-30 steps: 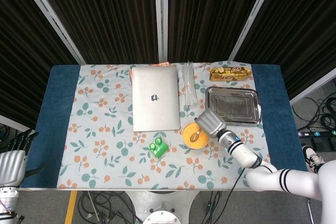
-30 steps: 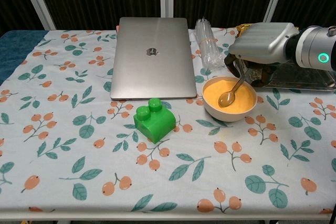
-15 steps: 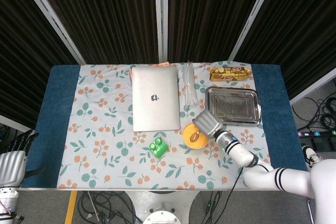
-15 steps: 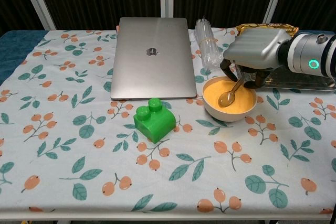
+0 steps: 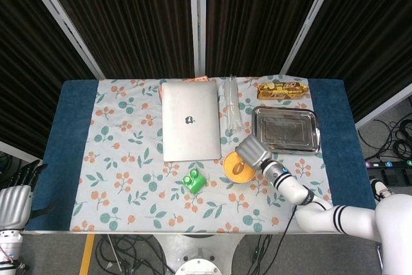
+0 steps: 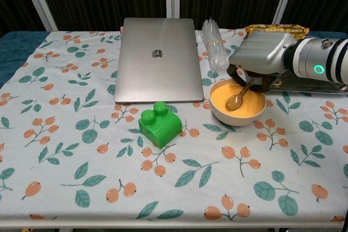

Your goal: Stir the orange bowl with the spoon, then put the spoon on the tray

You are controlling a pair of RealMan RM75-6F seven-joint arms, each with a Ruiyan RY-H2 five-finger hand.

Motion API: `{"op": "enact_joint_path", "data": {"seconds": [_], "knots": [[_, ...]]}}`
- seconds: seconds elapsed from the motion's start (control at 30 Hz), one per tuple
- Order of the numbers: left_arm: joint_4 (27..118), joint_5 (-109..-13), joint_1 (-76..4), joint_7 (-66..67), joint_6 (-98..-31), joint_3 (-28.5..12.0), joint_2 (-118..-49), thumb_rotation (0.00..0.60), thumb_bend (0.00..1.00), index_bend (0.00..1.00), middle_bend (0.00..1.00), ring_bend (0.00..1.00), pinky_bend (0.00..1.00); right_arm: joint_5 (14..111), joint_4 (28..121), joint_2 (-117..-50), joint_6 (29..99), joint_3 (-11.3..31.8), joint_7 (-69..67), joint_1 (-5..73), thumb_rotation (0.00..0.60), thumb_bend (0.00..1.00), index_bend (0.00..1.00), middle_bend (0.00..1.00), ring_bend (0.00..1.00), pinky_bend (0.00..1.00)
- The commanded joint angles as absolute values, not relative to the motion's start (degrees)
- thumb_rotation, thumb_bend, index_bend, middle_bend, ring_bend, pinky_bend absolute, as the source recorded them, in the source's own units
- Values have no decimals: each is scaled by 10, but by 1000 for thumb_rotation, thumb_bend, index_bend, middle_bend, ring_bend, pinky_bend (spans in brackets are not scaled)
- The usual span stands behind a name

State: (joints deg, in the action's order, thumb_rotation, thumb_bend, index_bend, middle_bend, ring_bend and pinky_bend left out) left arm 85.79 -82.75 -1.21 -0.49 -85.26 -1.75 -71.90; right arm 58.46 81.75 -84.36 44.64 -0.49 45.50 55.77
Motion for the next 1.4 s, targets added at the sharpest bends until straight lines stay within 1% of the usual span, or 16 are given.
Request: {"op": "enact_joint_path", "data": {"seconds": [0.03,0.2,0.37,0.47,0.6,0.73,0.9,1.13,1.4], "knots": [[857,-827,-12,-6,-852,-18,-720,600,137,217,195,124,183,584,816,-845,449,-5,457,558,600,334,551,937,926,1000],[855,-827,-12,-8,-851,-18,-720,600,137,217,195,124,183,587,817,-845,455,-5,463,560,600,366,616,943,932,1000],[855,-828,-11,-9,-855,-18,-718,600,137,217,195,124,183,606,836,-827,472,-9,496,568,600,397,655,947,939,1000],[856,-832,-10,-9,-858,-18,-718,600,137,217,195,124,183,622,850,-810,482,-16,547,580,600,411,683,948,940,1000],[858,-834,-10,-9,-861,-18,-718,600,137,217,195,124,183,638,867,-793,487,-32,630,600,600,454,725,950,940,1000],[859,-835,-9,-9,-860,-16,-717,600,136,217,195,124,183,630,874,-790,486,-45,706,615,600,467,753,953,943,1000],[858,-836,-9,-11,-858,-15,-718,600,136,217,195,124,183,628,868,-805,496,-54,757,620,600,473,772,955,946,1000],[855,-835,-9,-16,-856,-15,-719,600,136,217,195,124,183,615,847,-844,517,-63,819,618,600,473,781,956,946,1000],[847,-833,-9,-21,-854,-14,-723,600,136,217,195,124,183,601,831,-885,537,-68,862,611,600,473,797,959,951,1000]]}}
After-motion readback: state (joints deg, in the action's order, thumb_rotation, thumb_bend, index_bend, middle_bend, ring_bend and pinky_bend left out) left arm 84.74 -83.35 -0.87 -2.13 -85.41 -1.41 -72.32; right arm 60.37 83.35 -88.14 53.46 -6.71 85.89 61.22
